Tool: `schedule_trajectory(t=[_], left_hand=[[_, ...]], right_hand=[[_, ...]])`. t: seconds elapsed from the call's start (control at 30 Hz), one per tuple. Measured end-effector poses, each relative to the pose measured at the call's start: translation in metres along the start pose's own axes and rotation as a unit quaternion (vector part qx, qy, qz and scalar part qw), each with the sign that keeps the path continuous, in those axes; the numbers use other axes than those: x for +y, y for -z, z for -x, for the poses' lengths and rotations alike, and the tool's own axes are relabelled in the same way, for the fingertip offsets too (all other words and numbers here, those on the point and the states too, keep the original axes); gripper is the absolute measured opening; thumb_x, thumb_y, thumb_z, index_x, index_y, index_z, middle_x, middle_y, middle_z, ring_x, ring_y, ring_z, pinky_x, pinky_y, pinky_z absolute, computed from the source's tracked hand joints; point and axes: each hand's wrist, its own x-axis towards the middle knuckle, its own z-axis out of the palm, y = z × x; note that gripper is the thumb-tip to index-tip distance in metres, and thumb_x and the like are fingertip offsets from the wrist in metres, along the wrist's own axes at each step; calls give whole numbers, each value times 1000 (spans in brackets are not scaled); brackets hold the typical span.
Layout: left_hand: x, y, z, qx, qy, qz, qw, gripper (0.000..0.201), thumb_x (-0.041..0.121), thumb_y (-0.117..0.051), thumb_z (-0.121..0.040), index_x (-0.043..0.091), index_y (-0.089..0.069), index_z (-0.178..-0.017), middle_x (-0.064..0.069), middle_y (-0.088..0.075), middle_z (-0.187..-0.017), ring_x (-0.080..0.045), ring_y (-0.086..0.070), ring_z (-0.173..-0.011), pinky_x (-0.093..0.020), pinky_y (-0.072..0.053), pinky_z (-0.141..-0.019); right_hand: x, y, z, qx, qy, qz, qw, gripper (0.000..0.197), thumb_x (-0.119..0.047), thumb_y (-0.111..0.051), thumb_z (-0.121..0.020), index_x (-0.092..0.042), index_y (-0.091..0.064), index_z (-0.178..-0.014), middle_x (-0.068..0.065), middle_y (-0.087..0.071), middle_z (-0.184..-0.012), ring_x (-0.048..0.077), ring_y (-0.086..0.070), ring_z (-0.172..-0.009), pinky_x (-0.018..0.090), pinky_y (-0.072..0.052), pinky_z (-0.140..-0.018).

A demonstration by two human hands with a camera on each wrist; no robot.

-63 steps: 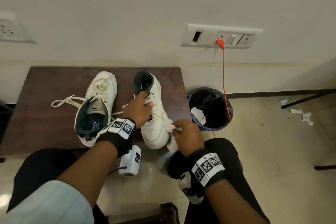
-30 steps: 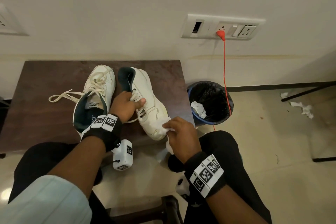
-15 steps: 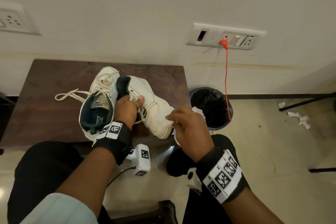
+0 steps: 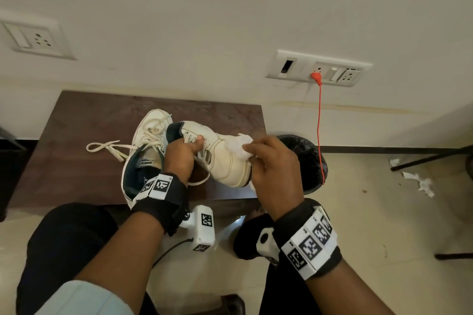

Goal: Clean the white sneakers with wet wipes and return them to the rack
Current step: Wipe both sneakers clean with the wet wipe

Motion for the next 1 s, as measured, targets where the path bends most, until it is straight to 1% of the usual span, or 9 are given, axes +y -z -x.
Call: schedule_trajectory(t=[0.13,0.27,0.43,0.53,0.67,0.77,0.83,0.93,1.0], left_hand=[[-6,5,0,16,-19,-24,999,31,23,-64,-87,-5,-66,-101,-20,-69,-104,-33,-64,-96,-49,-49,-94],[-5,6,3,22,-25,-36,999,33,23,-62,-89,-8,-65,-101,-23,-68,-104,-36,-63,-99,-50,-49,-93],[11,6,3,14,-14,-49,999,44,33,-60,-90,-10,-65,-101,-24,-66,-107,-36,-61,-104,-46,-46,-96],[7,9,-5,7,8,-2,1000,48,41,-67,-79,-3,-66,-99,-24,-67,-107,-37,-63,-103,-50,-48,-95],[11,11,-9,-2,49,39,998,35,40,-69,-79,6,-64,-85,-19,-68,-104,-34,-65,-99,-50,-48,-95],[16,12,-7,-2,60,43,997,26,34,-67,-85,9,-60,-82,-16,-67,-101,-29,-63,-91,-44,-52,-82],[13,12,-10,1,65,51,997,34,36,-69,-82,4,-65,-93,-16,-69,-104,-31,-65,-96,-48,-51,-91],[9,10,-14,21,38,55,998,24,35,-72,-78,14,-61,-78,-18,-69,-104,-35,-64,-101,-50,-48,-96],[6,9,-18,28,35,45,998,27,39,-72,-76,16,-57,-74,-20,-68,-104,-36,-63,-101,-49,-47,-96]], right_hand=[[-12,-5,28,-10,22,-7,1000,29,-16,-47,-83,-5,-73,-91,6,-66,-92,14,-62,-82,18,-49,-73],[-14,-4,38,-14,40,-1,999,22,-9,-52,-82,-5,-73,-90,5,-66,-90,9,-57,-82,12,-44,-73],[-16,-2,35,-8,54,5,999,25,-11,-50,-83,-6,-73,-89,5,-66,-91,15,-62,-81,22,-50,-70],[-15,-2,15,22,40,7,999,28,-13,-48,-82,-4,-73,-89,7,-66,-90,19,-63,-80,28,-54,-69],[-19,-3,-4,51,5,21,998,21,-5,-56,-77,-5,-74,-88,5,-66,-89,14,-62,-80,8,-43,-76],[-18,-7,-4,63,-14,23,998,20,-4,-58,-76,-6,-74,-88,4,-65,-89,12,-61,-80,2,-39,-77],[-17,-10,1,69,-2,24,997,18,-3,-60,-77,-5,-73,-89,4,-65,-89,13,-61,-80,5,-42,-76],[-15,-16,10,61,28,31,997,15,4,-66,-75,-2,-72,-86,7,-64,-88,17,-61,-79,19,-49,-70],[-12,-21,15,36,40,43,998,17,8,-68,-73,-1,-72,-86,8,-64,-88,17,-62,-77,24,-51,-69]])
